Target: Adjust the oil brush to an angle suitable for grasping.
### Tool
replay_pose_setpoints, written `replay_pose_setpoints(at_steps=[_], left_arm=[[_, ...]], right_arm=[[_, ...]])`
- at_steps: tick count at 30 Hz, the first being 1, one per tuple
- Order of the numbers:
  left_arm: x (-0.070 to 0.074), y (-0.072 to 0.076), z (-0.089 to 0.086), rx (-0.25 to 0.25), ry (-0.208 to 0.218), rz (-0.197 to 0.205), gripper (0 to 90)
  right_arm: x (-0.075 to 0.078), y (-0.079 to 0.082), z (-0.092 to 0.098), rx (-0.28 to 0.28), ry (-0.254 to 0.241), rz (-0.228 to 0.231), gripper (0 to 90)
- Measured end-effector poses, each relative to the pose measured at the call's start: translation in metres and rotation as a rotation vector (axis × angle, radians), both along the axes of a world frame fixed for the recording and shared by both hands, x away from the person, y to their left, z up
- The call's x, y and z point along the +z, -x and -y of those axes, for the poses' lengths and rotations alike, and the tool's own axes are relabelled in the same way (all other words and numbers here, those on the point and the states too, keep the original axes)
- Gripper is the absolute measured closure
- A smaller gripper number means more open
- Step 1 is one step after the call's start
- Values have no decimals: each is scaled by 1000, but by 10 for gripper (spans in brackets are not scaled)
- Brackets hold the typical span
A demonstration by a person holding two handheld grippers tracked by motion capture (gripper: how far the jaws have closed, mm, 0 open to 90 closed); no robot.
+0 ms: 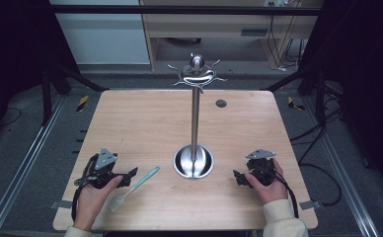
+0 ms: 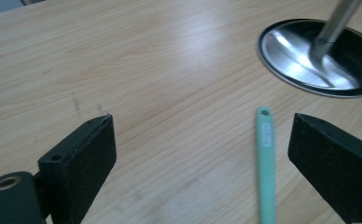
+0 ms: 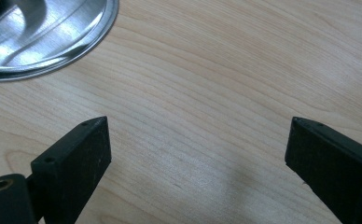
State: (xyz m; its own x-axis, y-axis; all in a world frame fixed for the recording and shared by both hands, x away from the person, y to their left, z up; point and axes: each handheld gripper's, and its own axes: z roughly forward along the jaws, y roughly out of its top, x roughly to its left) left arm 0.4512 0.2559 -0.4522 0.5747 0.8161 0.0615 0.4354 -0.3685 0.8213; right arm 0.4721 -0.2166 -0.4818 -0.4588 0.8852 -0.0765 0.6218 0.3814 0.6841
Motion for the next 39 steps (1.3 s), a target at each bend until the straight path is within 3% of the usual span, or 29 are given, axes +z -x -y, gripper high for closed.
replay_pose_setpoints(at_steps=[3,12,14,18,20,24,25,30,35,39], left_arm=[[4,2,9,-29,1,-1,99],[16,0,51,-161,-54,-4,234],[12,-3,67,-211,-77,-17,298],[3,-5,78,-244,-79,-32,394],[-3,-5,83,-265,-103,-50,468],[-13,-4,83,-272,-117,-90,640],[-15,-5,82,-274,-124,-99,640],[-25,-9,79,-250,-151,-152,820],[-29,-12,74,-221,-167,-178,892],[-29,-13,71,-193,-187,-188,900]], right_arm=[[0,0,0,1,-1,-1,75],[0,1,2,-11,4,1,76],[0,1,2,-14,8,3,76],[-1,1,1,-12,14,4,76],[-1,0,1,-9,15,4,76],[-1,0,-1,-11,11,0,76],[-1,0,-1,-11,11,0,76],[-1,-1,-2,-6,8,-1,77],[-1,-1,-2,-5,7,-1,77],[-1,-1,-2,-5,5,-3,77]])
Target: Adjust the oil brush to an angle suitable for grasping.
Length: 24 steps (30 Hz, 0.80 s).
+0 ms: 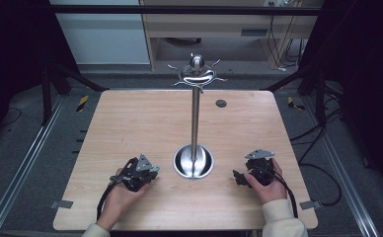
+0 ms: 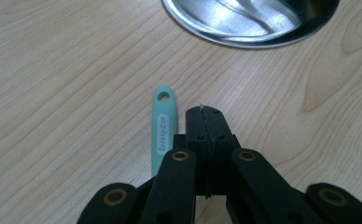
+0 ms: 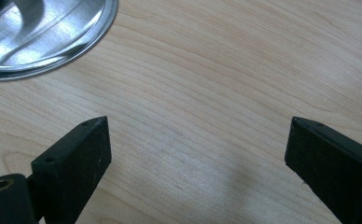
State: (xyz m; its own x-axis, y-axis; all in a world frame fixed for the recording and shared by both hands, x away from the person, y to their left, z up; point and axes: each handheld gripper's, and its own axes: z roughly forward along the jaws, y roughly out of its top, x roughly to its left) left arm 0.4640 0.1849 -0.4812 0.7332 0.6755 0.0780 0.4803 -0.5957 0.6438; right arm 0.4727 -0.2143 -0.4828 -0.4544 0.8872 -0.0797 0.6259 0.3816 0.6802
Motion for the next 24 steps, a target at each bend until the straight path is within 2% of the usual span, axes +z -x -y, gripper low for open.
replay_pose_setpoints(at_steps=[5,9,14,17,19,22,24], left_arm=[[-5,-1,0,20,-29,-13,900],[-5,-1,-1,26,-32,-14,900],[-5,-3,-3,41,-56,3,900],[-5,-5,-8,65,-55,3,900],[-3,-6,-12,77,-45,-1,900],[5,-4,-14,91,-36,12,884],[13,0,-16,107,-45,20,876]], right_arm=[[0,0,0,1,1,-1,77],[0,0,0,1,1,2,77],[0,0,0,2,1,3,77],[0,0,0,2,2,3,77],[0,0,0,2,2,4,77],[0,0,1,0,-3,2,77],[0,0,2,0,-1,3,77]])
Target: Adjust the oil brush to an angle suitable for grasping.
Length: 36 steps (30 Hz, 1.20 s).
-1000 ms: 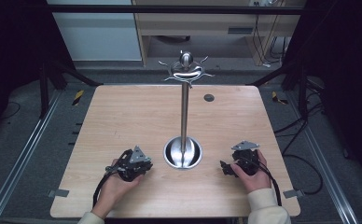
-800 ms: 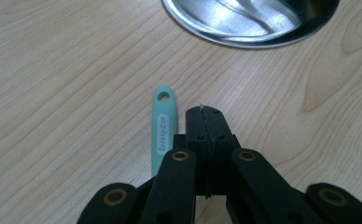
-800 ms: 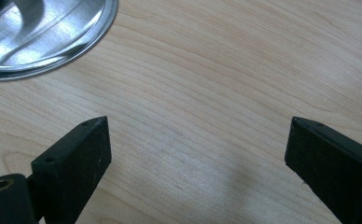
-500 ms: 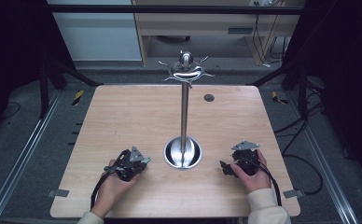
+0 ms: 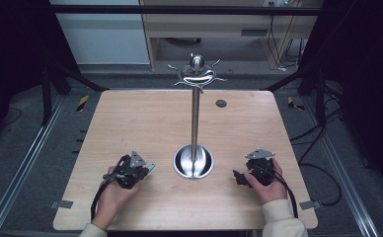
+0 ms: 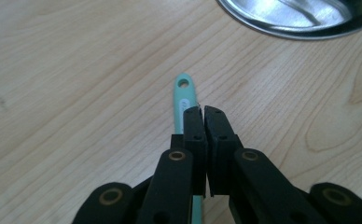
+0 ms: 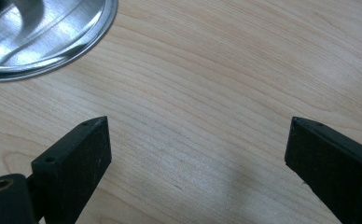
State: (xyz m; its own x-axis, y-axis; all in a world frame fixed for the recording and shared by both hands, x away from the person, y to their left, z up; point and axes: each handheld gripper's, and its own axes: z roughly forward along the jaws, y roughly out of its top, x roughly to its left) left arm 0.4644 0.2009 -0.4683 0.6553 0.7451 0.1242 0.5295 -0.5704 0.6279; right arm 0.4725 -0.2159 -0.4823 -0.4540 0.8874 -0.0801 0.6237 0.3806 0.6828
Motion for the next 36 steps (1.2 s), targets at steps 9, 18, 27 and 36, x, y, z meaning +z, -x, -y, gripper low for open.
replay_pose_setpoints(at_steps=[9,18,27,36], left_arm=[[29,10,-17,57,-113,-96,711],[34,11,-21,66,-175,-238,472],[25,4,-19,39,-208,-337,596],[12,-3,-15,38,-241,-390,643]], right_arm=[[1,0,-2,10,-9,7,77],[2,0,-1,7,-26,9,76],[2,0,1,-5,-23,7,77],[3,0,1,-4,-31,6,77]])
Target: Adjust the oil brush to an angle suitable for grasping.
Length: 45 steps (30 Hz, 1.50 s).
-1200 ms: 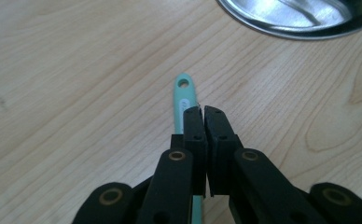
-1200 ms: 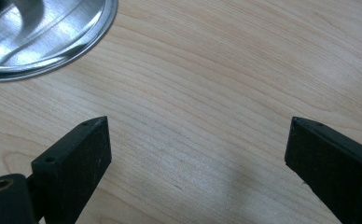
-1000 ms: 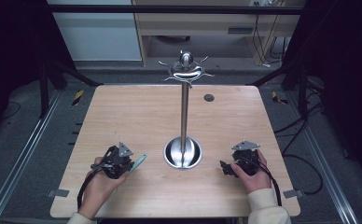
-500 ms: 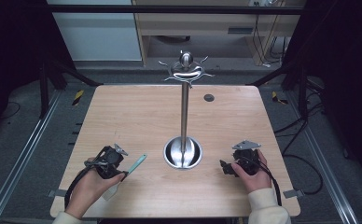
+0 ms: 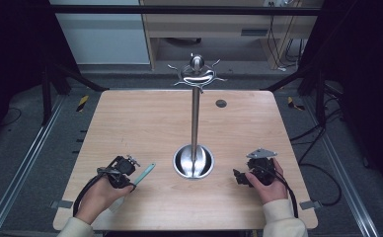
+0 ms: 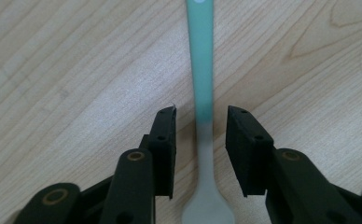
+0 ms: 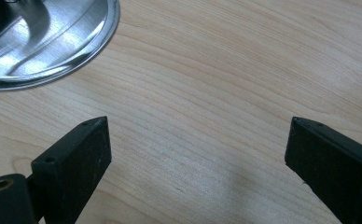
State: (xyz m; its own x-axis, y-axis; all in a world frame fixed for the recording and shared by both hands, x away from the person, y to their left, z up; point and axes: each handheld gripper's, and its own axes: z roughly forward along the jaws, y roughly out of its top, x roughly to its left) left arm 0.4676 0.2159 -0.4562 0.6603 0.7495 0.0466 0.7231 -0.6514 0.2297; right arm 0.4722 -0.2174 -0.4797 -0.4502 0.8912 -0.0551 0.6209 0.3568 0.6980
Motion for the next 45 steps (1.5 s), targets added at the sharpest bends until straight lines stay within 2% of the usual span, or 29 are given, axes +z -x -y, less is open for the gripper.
replay_pose_setpoints(at_steps=[4,14,26,31,37,45], left_arm=[[-3,-2,2,-5,5,-20,674],[-5,-7,3,-9,-5,-37,731],[-7,-8,5,-20,-10,-44,787],[-7,-8,7,-25,-27,-42,802],[-5,-3,7,-41,-19,-21,816],[15,6,4,-71,38,67,817]], right_arm=[[0,0,0,-1,-1,1,77],[0,0,0,-5,-7,0,77],[0,0,1,-6,-4,3,76],[1,0,1,-7,-4,2,76],[1,0,1,-6,-2,9,77],[1,1,2,-11,4,12,77]])
